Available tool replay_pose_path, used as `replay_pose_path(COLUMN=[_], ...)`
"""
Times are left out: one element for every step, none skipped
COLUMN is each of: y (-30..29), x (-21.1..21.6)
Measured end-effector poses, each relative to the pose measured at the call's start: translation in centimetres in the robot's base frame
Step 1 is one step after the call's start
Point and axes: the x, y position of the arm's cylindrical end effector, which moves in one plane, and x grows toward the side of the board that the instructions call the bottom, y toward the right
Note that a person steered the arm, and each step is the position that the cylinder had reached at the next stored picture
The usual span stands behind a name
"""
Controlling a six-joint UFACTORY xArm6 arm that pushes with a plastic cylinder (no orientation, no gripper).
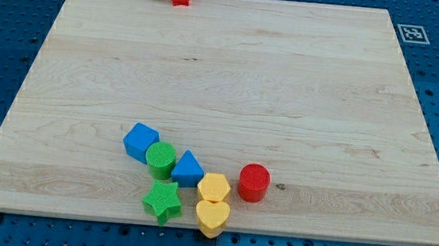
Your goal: Move the red star to the top center of the board
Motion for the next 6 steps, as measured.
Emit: replay_pose_path(y=[2.7, 5.7, 7.6, 7.6, 7.2, 6.5], x=[0.2, 0.8, 0.6, 0.2, 0.3, 2.6])
